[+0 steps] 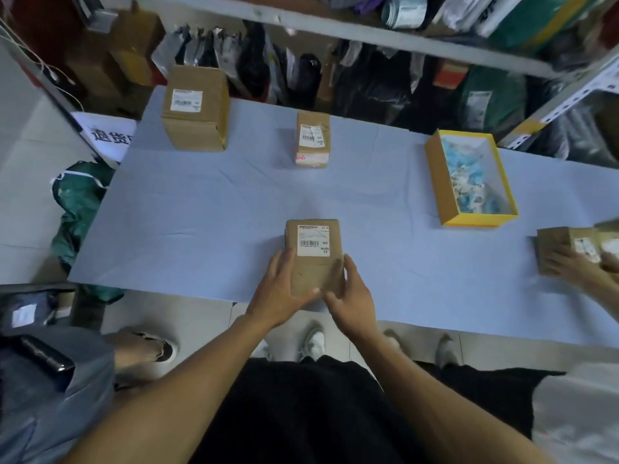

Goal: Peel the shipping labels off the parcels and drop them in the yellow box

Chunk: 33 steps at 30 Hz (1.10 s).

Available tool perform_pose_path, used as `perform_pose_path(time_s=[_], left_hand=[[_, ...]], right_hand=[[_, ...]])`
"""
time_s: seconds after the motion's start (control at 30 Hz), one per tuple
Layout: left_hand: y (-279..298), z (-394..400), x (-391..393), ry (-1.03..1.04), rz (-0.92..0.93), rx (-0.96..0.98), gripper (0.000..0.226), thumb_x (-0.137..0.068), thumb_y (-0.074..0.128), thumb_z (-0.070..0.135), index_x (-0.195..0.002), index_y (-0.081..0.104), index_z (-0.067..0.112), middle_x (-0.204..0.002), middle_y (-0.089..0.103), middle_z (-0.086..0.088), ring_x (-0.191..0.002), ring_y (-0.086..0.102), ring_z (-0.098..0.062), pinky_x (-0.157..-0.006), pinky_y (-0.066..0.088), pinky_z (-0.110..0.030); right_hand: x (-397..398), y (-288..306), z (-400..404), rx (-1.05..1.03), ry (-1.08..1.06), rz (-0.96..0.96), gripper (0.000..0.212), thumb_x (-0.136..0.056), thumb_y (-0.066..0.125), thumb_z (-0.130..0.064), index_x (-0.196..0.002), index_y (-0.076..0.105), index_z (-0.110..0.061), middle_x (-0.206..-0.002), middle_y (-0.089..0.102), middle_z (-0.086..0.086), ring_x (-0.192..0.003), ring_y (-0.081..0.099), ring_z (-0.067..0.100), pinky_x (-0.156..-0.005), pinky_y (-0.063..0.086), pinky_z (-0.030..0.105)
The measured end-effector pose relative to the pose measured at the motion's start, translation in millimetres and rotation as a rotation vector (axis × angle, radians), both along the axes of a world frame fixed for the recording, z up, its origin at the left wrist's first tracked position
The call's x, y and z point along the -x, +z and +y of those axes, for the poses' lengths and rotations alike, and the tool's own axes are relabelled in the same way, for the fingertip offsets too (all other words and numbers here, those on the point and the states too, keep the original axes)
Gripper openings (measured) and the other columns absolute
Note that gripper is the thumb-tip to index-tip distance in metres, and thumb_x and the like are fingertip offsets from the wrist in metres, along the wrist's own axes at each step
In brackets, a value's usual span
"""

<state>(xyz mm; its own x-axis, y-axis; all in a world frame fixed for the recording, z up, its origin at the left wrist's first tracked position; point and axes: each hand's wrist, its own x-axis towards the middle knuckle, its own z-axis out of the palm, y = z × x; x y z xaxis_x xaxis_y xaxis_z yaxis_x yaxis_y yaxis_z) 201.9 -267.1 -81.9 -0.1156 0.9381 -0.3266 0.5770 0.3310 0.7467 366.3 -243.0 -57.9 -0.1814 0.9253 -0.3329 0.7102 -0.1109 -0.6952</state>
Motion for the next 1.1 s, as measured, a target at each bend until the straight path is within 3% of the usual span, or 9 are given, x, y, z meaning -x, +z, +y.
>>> perform_pose_path(time_s=[0.13, 0.3, 0.53, 0.7, 1.1], left_hand=[[-10, 14, 3, 0.015, -0.001, 0.007, 0.098, -0.082, 0.067, 0.054, -0.155, 0.005, 0.035, -0.159, 0.017, 0.0, -0.14, 0.034, -0.024, -0.107, 0.041, -0.039], [-19, 40, 6, 0.014, 0.027, 0.021, 0.085, -0.085, 0.067, 0.046, -0.153, 0.017, 0.035, -0.161, 0.014, -0.002, -0.143, 0.031, -0.024, -0.111, 0.036, -0.037], [-23, 56, 12, 0.049, -0.032, 0.031, 0.094, -0.072, 0.081, 0.038, -0.15, 0.028, 0.039, -0.157, 0.025, -0.004, -0.14, 0.033, -0.024, -0.111, 0.038, -0.041], [-32, 53, 15, 0.069, -0.075, 0.006, 0.095, -0.069, 0.084, 0.042, -0.145, 0.028, 0.05, -0.154, 0.028, 0.0, -0.136, 0.037, -0.022, -0.107, 0.044, -0.044], [-36, 52, 16, 0.05, -0.056, -0.027, 0.095, -0.07, 0.083, 0.044, -0.146, 0.026, 0.052, -0.152, 0.029, 0.002, -0.134, 0.038, -0.021, -0.103, 0.047, -0.039]], right_hand=[[8, -11, 17, -0.063, 0.024, -0.091, 0.068, -0.086, 0.056, -0.032, -0.148, 0.03, -0.023, -0.146, 0.043, -0.001, -0.128, 0.046, 0.019, -0.098, 0.042, 0.034], [17, -20, 53, -0.064, 0.035, -0.082, 0.059, -0.09, 0.054, -0.027, -0.146, 0.035, -0.022, -0.147, 0.043, 0.002, -0.128, 0.046, 0.021, -0.096, 0.038, 0.03], [21, -27, 85, -0.117, 0.015, -0.021, 0.043, -0.092, 0.055, -0.016, -0.134, 0.051, -0.017, -0.135, 0.053, 0.004, -0.124, 0.049, 0.02, -0.093, 0.032, 0.021], [20, -27, 93, -0.127, 0.04, -0.006, 0.038, -0.089, 0.056, -0.014, -0.127, 0.056, -0.018, -0.133, 0.053, 0.005, -0.119, 0.052, 0.02, -0.094, 0.033, 0.02], [20, -31, 99, -0.124, 0.02, 0.043, 0.031, -0.087, 0.056, -0.01, -0.117, 0.06, -0.015, -0.13, 0.051, 0.007, -0.115, 0.051, 0.022, -0.094, 0.037, 0.022]])
